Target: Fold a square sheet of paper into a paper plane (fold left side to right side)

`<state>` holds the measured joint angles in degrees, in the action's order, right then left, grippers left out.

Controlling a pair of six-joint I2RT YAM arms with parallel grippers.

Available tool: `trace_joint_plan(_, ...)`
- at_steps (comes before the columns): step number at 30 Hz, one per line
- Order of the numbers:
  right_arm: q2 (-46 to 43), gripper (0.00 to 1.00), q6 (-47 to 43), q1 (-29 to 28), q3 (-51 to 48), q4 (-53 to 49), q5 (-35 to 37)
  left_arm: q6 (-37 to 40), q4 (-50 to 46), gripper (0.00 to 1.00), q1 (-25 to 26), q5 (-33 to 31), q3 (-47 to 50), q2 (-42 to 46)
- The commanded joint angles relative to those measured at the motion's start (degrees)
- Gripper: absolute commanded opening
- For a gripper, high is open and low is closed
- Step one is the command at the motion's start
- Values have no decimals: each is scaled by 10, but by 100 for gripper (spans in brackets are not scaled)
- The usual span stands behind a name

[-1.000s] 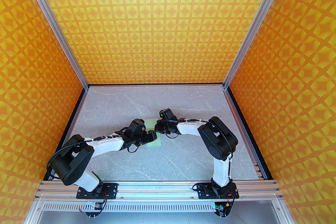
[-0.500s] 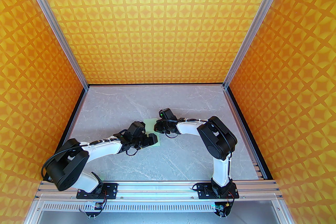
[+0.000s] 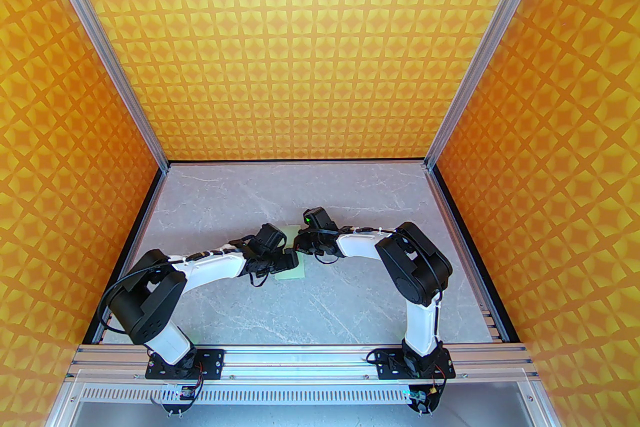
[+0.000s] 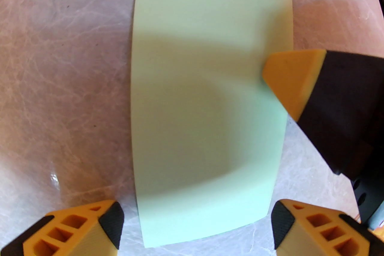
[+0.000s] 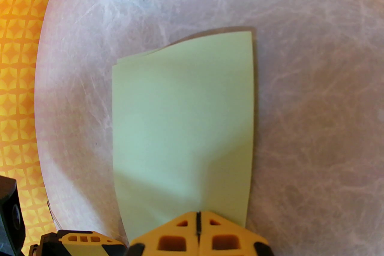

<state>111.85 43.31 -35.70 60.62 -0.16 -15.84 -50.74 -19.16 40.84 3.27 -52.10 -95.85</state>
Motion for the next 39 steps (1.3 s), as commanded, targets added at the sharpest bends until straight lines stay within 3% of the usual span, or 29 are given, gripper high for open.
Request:
trace_joint_plan(1,15,0,-1,-9,-23,-46,13,5,-20,87,1,-44,-28,-32)
trace_joint_plan(17,25,0,-1,-9,-22,-43,12,-73,83,87,32,54,14,3)
trace_joint_plan(27,23,0,2,-9,-29,-41,13,-84,109,87,31,67,16,0)
trace_joint_plan(39,22,0,1,-9,-29,-42,16,-97,224,87,23,70,76,33)
